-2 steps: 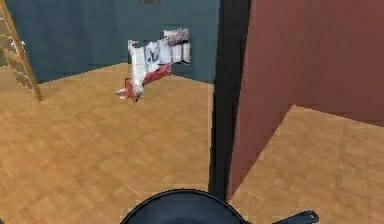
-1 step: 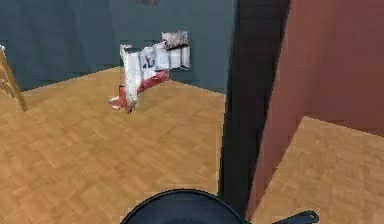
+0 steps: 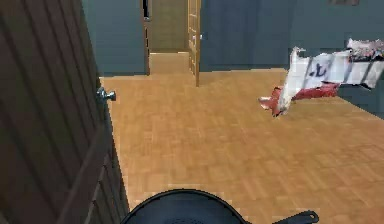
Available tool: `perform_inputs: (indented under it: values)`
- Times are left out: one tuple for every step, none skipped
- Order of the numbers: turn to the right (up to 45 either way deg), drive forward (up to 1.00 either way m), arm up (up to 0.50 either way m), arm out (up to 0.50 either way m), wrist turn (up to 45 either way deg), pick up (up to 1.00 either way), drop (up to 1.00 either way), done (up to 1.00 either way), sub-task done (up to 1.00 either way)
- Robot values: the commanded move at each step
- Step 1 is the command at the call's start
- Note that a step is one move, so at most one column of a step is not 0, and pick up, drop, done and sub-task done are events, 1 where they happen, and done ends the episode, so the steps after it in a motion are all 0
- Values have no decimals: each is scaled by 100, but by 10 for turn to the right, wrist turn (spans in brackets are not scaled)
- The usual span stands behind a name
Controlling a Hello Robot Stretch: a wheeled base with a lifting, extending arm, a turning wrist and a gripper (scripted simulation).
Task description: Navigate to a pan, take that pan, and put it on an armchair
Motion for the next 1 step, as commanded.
perform_inputs:
  values:
    - [0, 90, 0, 0, 0, 0, 0, 0, 0]
